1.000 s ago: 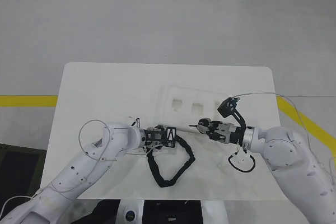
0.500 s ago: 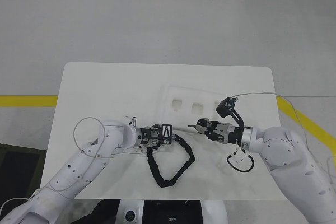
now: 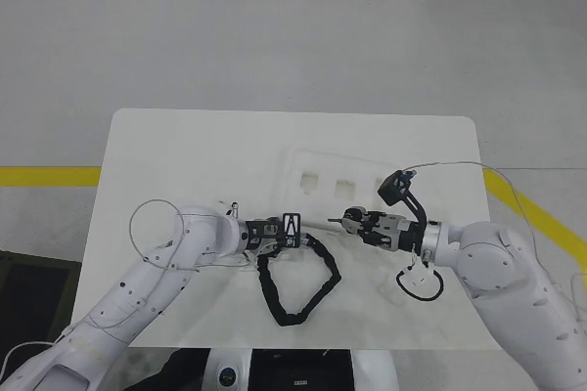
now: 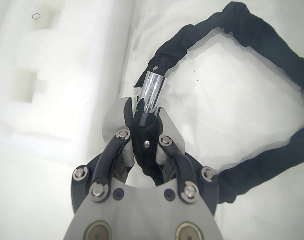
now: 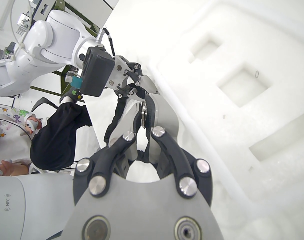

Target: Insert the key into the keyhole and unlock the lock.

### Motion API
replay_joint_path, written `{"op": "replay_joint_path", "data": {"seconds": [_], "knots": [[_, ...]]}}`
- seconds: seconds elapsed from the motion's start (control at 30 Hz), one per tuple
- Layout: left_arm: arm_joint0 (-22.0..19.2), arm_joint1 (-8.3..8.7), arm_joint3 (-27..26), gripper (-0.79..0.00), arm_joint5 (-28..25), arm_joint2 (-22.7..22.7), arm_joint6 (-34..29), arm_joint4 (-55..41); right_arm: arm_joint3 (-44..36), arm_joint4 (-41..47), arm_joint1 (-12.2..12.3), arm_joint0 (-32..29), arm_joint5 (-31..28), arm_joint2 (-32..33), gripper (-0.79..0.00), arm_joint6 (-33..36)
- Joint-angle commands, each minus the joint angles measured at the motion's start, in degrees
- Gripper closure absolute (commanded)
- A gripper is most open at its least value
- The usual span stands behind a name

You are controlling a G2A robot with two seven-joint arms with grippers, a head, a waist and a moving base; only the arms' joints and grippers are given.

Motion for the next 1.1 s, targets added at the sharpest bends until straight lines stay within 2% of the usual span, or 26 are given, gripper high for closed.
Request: {"op": "replay_joint_path", "data": {"seconds": [0.0, 0.27, 0.47, 0.87, 1.07], "knots": [[-0.5, -0.21, 0.5, 0.000, -0.3, 0.3, -0.2, -0.7, 0.0, 0.0, 0.0, -0.1, -0.1, 0.2, 0.000, 0.1], [-1.1, -0.62, 2.2, 0.000, -0.9, 0.2, 3.2, -3.4, -0.1, 0.6, 0.2, -0.6, -0.6, 1.0, 0.000, 0.3], [0.1, -0.17, 5.1, 0.000, -1.7, -2.1, 10.1, -5.6, -0.4, 1.1, 0.3, -1.4, -1.3, 2.1, 0.000, 0.1], [5.6, 1.64, 7.9, 0.000, -1.0, -8.5, 32.0, -3.9, 0.6, 4.9, 0.4, -1.4, -4.5, 2.3, 0.000, 0.9], [7.1, 2.23, 8.7, 0.000, -0.7, -9.4, 45.5, 0.6, -0.3, 6.7, 0.3, -0.9, -6.2, 1.1, 0.000, 2.3]]}}
